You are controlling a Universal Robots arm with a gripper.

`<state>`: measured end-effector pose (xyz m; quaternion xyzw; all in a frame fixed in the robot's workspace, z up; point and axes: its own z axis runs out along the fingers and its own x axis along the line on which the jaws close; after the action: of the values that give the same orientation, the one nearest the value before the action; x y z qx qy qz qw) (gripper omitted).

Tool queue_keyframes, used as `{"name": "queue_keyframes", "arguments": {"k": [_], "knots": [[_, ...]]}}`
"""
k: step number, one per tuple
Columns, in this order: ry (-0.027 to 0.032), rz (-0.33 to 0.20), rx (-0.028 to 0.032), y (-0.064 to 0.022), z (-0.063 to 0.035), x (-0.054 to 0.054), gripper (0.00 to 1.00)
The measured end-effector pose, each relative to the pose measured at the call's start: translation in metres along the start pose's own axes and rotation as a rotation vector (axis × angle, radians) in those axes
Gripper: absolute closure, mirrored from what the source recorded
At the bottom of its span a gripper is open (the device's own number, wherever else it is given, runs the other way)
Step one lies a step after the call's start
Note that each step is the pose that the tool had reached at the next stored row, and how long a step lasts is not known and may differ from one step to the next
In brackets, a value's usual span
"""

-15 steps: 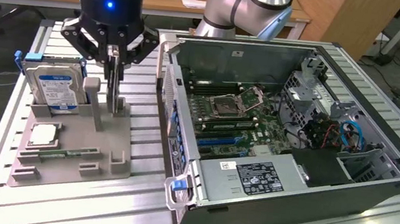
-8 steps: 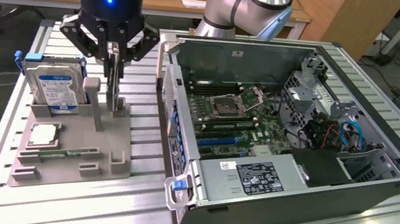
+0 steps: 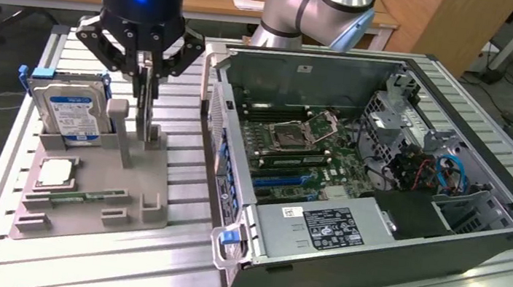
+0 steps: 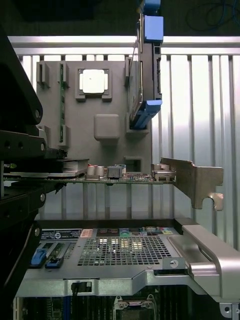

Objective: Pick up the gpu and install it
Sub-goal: 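Pick up the gpu and move the gpu toward the slot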

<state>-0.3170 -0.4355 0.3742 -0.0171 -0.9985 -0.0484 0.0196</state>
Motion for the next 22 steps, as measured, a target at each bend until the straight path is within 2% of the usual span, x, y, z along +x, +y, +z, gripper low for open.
{"name": "queue_keyframes", "arguments": {"k": [22], "knots": [[0.0000,0.000,0.0000,0.0016,-0.0168,0.001,0.73]]}}
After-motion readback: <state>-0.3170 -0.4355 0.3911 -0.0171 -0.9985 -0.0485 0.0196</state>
